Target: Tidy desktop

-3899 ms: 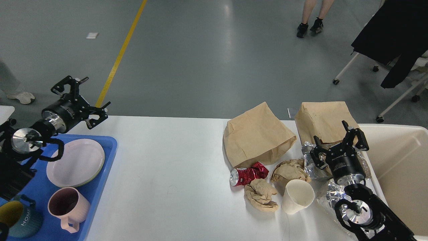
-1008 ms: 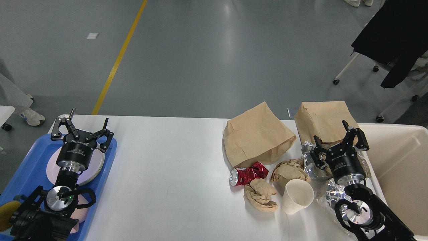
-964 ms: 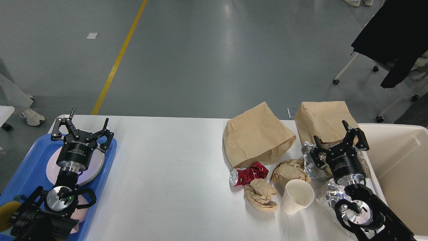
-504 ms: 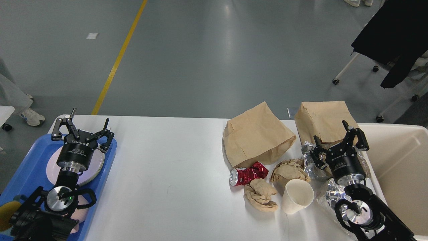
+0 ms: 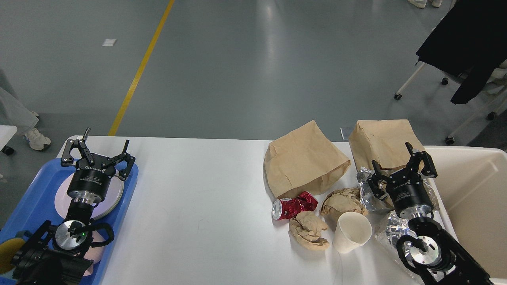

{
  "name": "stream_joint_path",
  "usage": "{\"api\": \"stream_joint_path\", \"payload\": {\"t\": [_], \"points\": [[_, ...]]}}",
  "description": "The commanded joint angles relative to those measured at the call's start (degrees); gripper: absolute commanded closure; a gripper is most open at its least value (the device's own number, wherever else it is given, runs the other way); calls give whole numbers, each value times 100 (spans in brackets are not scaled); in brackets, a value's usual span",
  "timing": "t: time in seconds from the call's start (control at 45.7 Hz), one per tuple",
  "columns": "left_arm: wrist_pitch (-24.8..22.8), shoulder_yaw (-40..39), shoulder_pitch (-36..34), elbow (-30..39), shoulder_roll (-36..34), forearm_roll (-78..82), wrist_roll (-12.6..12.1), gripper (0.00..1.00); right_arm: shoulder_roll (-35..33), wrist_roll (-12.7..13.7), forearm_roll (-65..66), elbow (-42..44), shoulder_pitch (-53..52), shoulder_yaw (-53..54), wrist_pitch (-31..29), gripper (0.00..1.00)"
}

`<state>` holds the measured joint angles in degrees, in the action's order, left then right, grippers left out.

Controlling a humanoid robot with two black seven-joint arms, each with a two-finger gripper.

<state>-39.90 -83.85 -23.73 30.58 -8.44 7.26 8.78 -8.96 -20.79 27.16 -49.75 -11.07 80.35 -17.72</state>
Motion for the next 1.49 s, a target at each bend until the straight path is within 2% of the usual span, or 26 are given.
{"api": "stream_joint_path", "payload": {"t": [0.0, 0.197, 0.635, 0.81, 1.008, 1.468], "points": [[0, 0, 0, 0, 0, 4, 0, 3, 0, 22, -9, 149, -149, 7, 40, 0], [-9, 0, 0, 0, 9, 4, -8, 3, 132, -13, -44, 246, -282, 60, 31, 0], [-18, 0, 9, 0, 9, 4, -8, 3, -263, 75, -44, 158, -53, 52, 110, 0], [-18, 0, 9, 0, 9, 4, -8, 3, -361, 558, -53, 114, -62, 60, 119, 0], [-18, 0, 9, 0, 9, 4, -8, 3, -308, 550, -44, 105, -167, 43, 137, 0], [-18, 0, 9, 0, 9, 4, -8, 3, -290, 532, -35, 18, -677, 16, 585, 0]]}}
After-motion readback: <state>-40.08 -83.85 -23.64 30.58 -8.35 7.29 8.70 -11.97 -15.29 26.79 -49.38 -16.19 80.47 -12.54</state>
